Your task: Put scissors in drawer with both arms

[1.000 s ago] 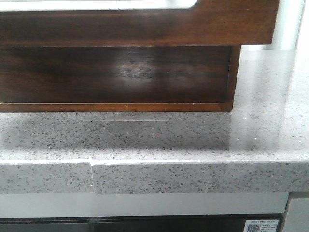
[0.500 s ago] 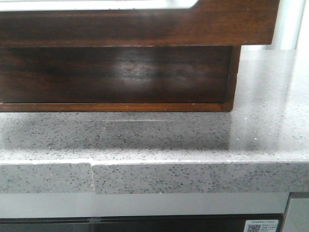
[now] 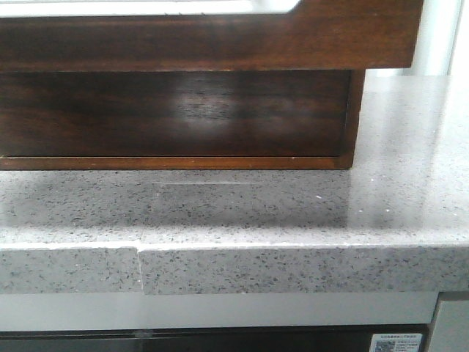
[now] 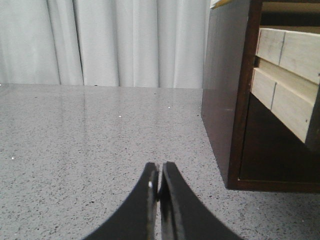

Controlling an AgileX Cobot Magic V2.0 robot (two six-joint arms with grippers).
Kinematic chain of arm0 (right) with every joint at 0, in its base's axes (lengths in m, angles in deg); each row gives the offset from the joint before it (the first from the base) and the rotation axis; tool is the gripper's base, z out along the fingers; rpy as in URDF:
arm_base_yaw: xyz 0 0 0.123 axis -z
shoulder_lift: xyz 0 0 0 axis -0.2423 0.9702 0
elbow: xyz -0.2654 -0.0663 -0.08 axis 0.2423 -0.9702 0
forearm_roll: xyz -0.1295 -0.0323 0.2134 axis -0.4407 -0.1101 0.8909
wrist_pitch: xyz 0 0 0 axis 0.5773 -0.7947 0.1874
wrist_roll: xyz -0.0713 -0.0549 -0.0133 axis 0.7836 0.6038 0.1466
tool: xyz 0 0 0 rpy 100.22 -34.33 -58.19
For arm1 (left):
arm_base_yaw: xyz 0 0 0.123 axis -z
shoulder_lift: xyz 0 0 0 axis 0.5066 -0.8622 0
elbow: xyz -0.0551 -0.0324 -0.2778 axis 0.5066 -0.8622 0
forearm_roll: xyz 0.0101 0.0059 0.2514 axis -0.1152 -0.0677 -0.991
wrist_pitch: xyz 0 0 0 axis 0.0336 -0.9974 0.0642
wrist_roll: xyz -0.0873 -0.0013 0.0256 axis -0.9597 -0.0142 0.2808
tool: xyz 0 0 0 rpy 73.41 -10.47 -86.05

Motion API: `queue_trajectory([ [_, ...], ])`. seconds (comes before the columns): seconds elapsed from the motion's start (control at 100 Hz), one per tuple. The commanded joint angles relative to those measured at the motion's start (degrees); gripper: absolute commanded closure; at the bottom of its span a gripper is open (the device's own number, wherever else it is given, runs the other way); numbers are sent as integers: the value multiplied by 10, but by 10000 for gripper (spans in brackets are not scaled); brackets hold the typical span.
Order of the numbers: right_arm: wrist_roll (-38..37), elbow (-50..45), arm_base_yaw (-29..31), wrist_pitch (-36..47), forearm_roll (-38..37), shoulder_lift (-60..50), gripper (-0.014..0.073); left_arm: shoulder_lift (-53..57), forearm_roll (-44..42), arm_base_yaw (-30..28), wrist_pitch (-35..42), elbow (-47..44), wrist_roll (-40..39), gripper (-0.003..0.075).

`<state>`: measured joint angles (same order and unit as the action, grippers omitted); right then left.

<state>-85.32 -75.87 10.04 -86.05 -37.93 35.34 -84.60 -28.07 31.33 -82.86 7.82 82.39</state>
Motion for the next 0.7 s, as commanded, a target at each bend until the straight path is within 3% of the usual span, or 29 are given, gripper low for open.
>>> queue_trajectory([
  [0.0, 1, -40, 35, 124, 17, -48, 662, 19, 3, -1, 48, -21, -4, 741],
  [0.22, 1, -137, 59, 183, 24, -132, 662, 19, 3, -1, 48, -21, -4, 741],
  [0.69, 4, -136, 59, 164, 25, -131, 662, 18, 4, -1, 47, -21, -4, 741],
])
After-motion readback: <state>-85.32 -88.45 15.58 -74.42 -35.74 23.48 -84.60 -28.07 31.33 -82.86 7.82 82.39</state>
